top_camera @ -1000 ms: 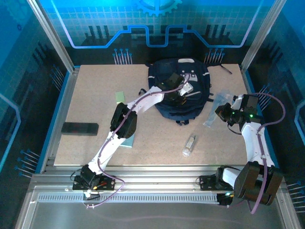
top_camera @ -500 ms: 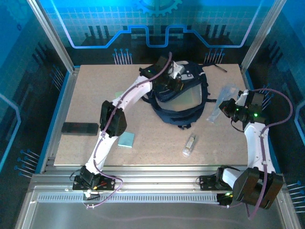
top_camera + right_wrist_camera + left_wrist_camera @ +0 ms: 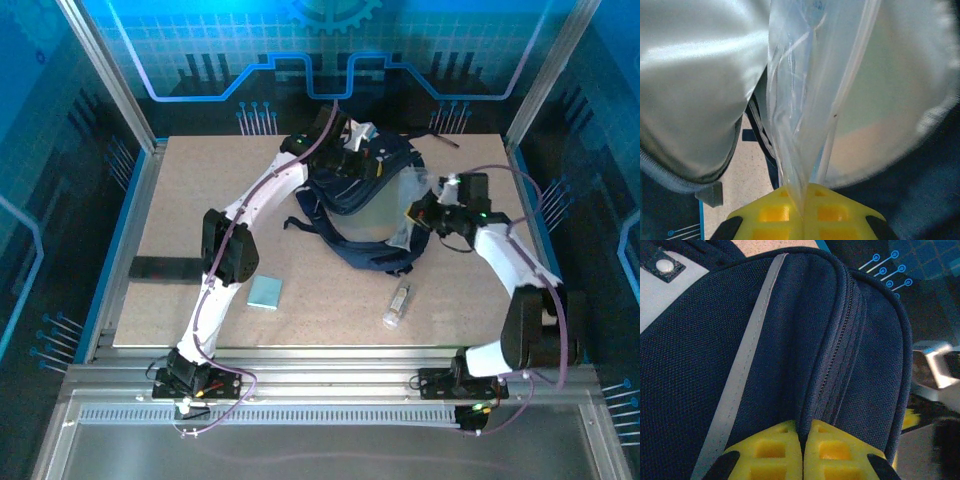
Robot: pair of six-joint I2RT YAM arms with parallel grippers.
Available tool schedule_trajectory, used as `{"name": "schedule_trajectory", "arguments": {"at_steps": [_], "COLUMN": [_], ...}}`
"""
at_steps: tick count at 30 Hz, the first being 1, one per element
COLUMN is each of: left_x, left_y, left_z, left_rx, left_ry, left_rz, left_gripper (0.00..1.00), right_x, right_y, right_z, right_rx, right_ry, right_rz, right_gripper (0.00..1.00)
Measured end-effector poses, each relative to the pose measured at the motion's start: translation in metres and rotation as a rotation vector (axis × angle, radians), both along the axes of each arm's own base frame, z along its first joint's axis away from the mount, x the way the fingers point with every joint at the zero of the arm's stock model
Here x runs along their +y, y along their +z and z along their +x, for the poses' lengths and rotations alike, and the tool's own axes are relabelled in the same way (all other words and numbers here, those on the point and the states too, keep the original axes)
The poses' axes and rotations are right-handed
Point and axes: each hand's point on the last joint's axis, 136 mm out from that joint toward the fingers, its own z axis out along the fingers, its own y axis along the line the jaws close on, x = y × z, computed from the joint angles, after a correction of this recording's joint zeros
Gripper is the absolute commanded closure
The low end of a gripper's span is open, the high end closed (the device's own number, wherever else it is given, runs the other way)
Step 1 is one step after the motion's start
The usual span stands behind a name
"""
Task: Pack books, pencil case, and school supplies into a backpack
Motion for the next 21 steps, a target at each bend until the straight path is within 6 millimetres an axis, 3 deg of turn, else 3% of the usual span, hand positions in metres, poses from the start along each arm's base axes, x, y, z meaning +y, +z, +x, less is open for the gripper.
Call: {"name": "schedule_trajectory", "arguments": {"at_steps": [4, 8, 12, 19, 21], "left_x": [-0.001, -0.002, -0.004, 0.001, 0.003], "left_y": [0.001, 0.003, 0.004, 0.011, 0.015], "left_z": [0.000, -0.001, -0.003, 0.000, 0.001], "left_rx": [0.003, 0.013, 0.020, 0.028, 0.024], "left_ry": [-0.002, -0.004, -0.014, 0.007, 0.019], "left_rz": [-0.009, -0.022, -0.031, -0.047, -0.056], "left_gripper": [1.00, 1.00, 1.00, 1.00, 1.00], "right_x": [0.030, 0.052, 0.075, 0.097, 0.100], "right_y": [-0.022, -0.057, -0.084, -0.088, -0.089], "right_z": [0.033, 0.063, 0.085, 0.124, 0.134], "right_rx": [0.012, 0.053, 0.057, -0.007, -0.011], "right_ry": [0.029, 0.014, -0.011, -0.154, -0.188], "right_rz": [0.017, 0.026, 0.032, 0.092, 0.114], "right_gripper": [1.00, 1.00, 1.00, 1.00, 0.94]}}
